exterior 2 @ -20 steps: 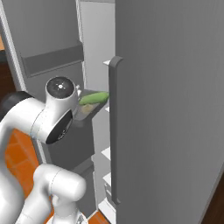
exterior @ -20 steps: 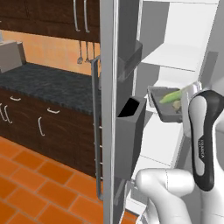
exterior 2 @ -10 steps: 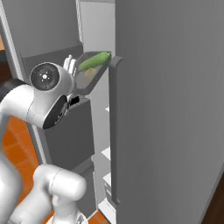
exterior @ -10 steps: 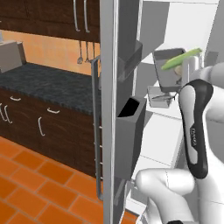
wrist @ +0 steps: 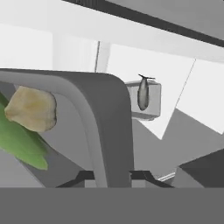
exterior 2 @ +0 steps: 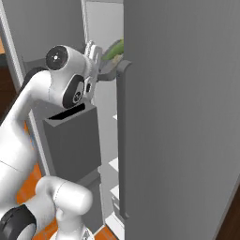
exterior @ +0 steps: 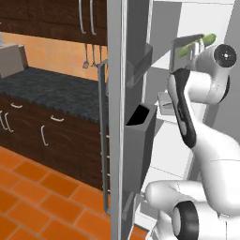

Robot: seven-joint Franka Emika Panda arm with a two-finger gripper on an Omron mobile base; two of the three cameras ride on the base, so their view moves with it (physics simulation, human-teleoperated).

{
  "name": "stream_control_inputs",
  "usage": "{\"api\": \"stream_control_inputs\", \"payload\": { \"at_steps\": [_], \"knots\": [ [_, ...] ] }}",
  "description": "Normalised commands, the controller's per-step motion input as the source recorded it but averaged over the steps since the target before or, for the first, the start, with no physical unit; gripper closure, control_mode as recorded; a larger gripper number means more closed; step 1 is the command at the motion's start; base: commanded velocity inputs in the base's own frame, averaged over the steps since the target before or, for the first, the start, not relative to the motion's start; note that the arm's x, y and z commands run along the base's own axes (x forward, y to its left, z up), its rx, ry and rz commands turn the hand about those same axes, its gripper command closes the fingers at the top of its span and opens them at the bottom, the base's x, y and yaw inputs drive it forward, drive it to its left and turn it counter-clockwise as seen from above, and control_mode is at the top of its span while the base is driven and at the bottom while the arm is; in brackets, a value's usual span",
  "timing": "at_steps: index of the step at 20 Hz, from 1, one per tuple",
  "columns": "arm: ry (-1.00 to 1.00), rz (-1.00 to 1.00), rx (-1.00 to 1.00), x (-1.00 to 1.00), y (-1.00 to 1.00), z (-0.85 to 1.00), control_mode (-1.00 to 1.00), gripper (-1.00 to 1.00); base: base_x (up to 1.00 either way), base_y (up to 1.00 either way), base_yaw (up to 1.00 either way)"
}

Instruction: Take the meat container that has the fish and place it on the second highest rack of the freezer. Then take the vegetable container that has the garlic and corn and place it on the highest rack of the freezer.

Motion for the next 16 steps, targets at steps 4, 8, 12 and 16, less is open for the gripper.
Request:
{"api": "stream_control_inputs", "payload": {
  "at_steps": [4, 8, 12, 16],
  "knots": [
    [0.11, -0.11, 0.0, 0.9, -0.61, 0.05, -1.0, 1.0, 0.0, 0.0, 0.0],
    [0.12, -0.02, 0.0, 1.0, -0.31, 0.0, -1.0, 1.0, 0.0, 0.0, 0.0],
    [0.08, 0.0, 0.0, 1.0, -0.09, -0.01, -1.0, 1.0, 0.0, 0.0, 0.0],
    [0.04, 0.0, 0.0, 1.0, -0.34, -0.2, -1.0, 1.0, 0.0, 0.0, 0.0]
  ]
}}
